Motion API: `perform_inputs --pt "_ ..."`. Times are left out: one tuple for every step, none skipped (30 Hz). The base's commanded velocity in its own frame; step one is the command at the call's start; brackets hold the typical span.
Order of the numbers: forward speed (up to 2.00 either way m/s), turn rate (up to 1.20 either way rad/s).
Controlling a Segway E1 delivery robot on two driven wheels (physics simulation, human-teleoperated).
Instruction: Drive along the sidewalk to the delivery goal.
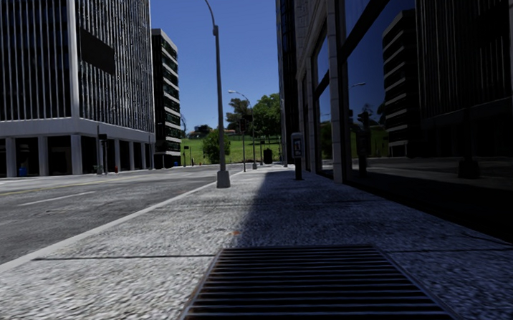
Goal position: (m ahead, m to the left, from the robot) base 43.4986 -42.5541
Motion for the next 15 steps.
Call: perform_inputs --pt "2.0 0.0" --pt "2.0 0.0" --pt "2.0 0.0" --pt "2.0 0.0" --pt "2.0 0.0" --pt "2.0 0.0" --pt "2.0 0.0" --pt "2.0 0.0" --pt "2.0 0.0" --pt "2.0 0.0" --pt "2.0 0.0" --pt "2.0 0.0" --pt "2.0 0.0" --pt "2.0 0.0" --pt "2.0 0.0"
